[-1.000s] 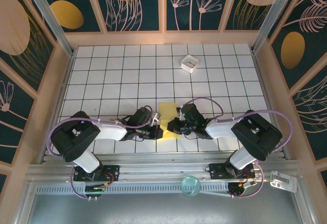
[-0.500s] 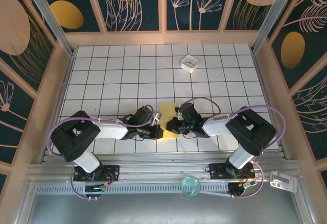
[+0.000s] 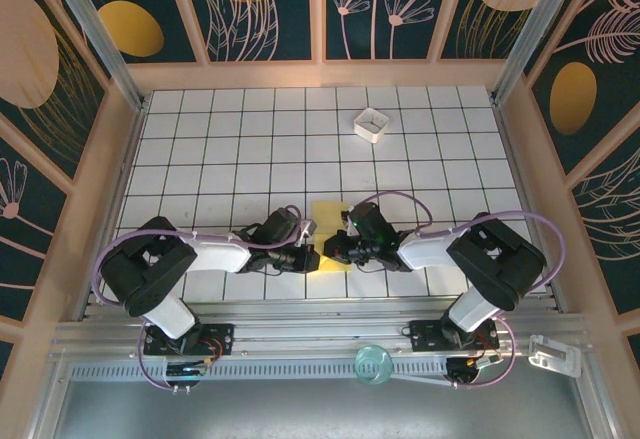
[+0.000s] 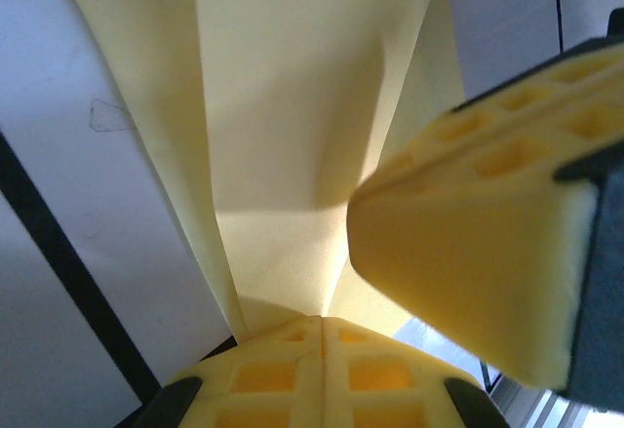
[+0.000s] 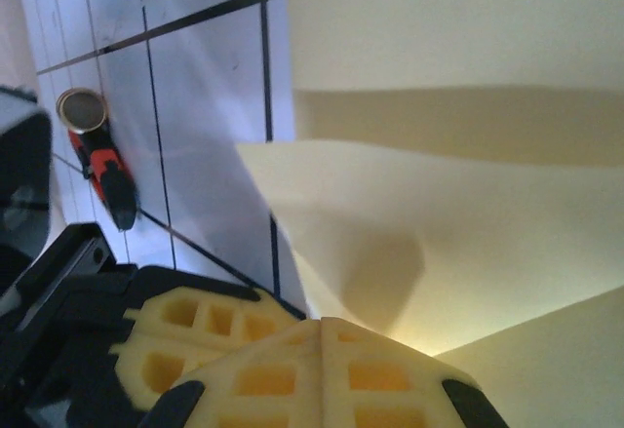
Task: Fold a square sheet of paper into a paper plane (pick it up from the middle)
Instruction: Fold the triangle a second time at the center of the table.
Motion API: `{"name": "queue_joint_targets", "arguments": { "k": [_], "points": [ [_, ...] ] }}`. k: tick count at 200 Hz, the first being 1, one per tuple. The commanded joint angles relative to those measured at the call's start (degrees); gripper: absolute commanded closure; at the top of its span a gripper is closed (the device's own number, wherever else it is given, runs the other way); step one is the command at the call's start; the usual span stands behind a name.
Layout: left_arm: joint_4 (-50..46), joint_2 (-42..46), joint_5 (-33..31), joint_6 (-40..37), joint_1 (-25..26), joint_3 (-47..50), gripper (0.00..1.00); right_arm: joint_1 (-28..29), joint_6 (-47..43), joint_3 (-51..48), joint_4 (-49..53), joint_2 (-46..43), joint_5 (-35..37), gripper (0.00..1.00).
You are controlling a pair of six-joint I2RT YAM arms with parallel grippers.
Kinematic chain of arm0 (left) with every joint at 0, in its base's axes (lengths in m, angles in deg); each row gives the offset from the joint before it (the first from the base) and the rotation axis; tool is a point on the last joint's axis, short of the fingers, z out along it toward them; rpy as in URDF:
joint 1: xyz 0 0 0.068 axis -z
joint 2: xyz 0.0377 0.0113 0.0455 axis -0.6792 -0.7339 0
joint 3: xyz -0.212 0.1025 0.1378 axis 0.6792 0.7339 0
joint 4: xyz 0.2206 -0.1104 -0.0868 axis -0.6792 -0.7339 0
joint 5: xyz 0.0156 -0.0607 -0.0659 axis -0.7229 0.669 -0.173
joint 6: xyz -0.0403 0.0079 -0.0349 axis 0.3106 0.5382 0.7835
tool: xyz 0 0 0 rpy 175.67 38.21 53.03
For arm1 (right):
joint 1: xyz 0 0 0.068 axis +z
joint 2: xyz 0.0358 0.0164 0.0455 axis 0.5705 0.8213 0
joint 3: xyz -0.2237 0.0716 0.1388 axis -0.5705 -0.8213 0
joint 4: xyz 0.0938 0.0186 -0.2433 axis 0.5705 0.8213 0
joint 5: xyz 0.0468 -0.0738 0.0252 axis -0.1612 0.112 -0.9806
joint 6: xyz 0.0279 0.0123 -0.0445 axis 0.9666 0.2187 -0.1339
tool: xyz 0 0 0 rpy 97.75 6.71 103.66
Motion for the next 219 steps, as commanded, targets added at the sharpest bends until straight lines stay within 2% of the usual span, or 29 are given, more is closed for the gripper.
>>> {"name": "queue_joint_targets", "arguments": {
  "k": [1, 97, 153, 219],
  "points": [
    [-12.27, -4.92, -10.92, -1.40, -0.86, 3.14, 1.00, 0.97, 2.55, -1.79, -1.55, -0.78, -0.33, 0.98],
    [-12.50, -4.74, -11.24, -1.74, -0.83, 3.29, 1.00, 1.95, 5.28, -2.87, -5.90, 1.78, -1.08, 0.98],
    [-13.34, -4.93, -11.65, -3.03, -0.86, 3.14, 1.00, 1.70, 4.42, 0.19, 1.34, 3.73, 1.57, 0.99],
    [-14.14, -6.43, -12.76, -4.04, -0.80, 3.75, 1.00, -1.35, 2.82, 1.34, 6.18, 3.44, 3.57, 1.00]
  ]
}}
